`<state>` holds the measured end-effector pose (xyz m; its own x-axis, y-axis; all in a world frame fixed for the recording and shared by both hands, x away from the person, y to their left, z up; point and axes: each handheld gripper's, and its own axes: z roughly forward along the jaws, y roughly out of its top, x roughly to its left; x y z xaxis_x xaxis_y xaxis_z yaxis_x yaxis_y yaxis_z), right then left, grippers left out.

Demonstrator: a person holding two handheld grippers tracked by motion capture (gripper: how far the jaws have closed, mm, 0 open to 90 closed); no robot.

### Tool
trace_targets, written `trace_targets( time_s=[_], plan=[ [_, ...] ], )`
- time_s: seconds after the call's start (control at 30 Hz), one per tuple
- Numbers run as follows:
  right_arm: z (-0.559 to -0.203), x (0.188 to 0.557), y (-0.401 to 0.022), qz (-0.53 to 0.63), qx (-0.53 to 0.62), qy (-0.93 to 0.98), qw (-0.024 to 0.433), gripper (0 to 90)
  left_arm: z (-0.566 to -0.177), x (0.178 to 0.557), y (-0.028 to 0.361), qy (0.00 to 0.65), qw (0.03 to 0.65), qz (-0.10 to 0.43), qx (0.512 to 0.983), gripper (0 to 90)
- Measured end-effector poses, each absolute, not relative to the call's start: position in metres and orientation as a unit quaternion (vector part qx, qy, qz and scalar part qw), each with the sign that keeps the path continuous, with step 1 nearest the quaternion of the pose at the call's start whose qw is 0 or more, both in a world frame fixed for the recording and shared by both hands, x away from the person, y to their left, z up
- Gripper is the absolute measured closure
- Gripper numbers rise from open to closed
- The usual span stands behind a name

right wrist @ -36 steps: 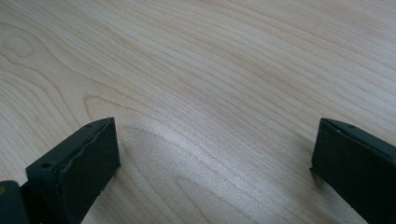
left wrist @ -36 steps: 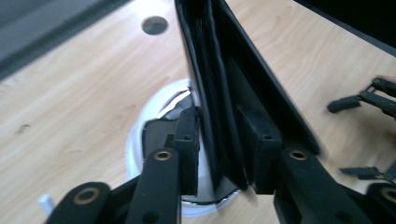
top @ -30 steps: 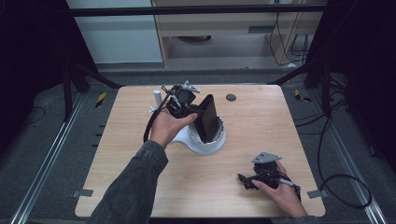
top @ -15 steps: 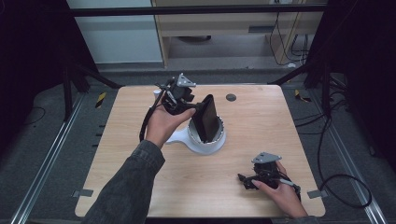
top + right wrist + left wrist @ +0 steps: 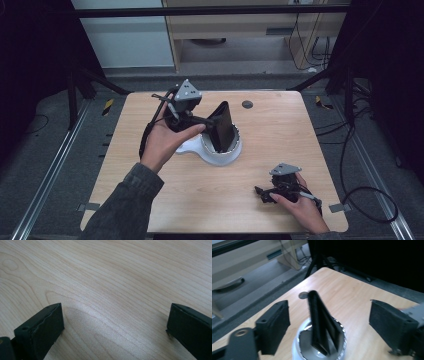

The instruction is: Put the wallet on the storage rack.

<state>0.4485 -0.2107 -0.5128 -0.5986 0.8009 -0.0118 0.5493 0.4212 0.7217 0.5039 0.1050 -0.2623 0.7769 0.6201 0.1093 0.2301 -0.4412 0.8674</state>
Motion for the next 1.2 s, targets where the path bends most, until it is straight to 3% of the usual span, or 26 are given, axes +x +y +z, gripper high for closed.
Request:
trace_targets(
  time_s=[0.23,0.67,1.2],
  plan=[
    [-0.513,0.449,-0.211,0.348,0.41,0.823,0.181,0.9,-0.283,0.476,0.111,0.245,0.461,0.206,0.827,7.4],
    [-0.513,0.449,-0.211,0.348,0.41,0.823,0.181,0.9,-0.341,0.448,0.119,0.245,0.454,0.183,0.837,5.8],
    [-0.513,0.449,-0.211,0.348,0.41,0.823,0.181,0.9,-0.422,0.444,0.135,0.278,0.423,0.144,0.85,5.4]
  ],
)
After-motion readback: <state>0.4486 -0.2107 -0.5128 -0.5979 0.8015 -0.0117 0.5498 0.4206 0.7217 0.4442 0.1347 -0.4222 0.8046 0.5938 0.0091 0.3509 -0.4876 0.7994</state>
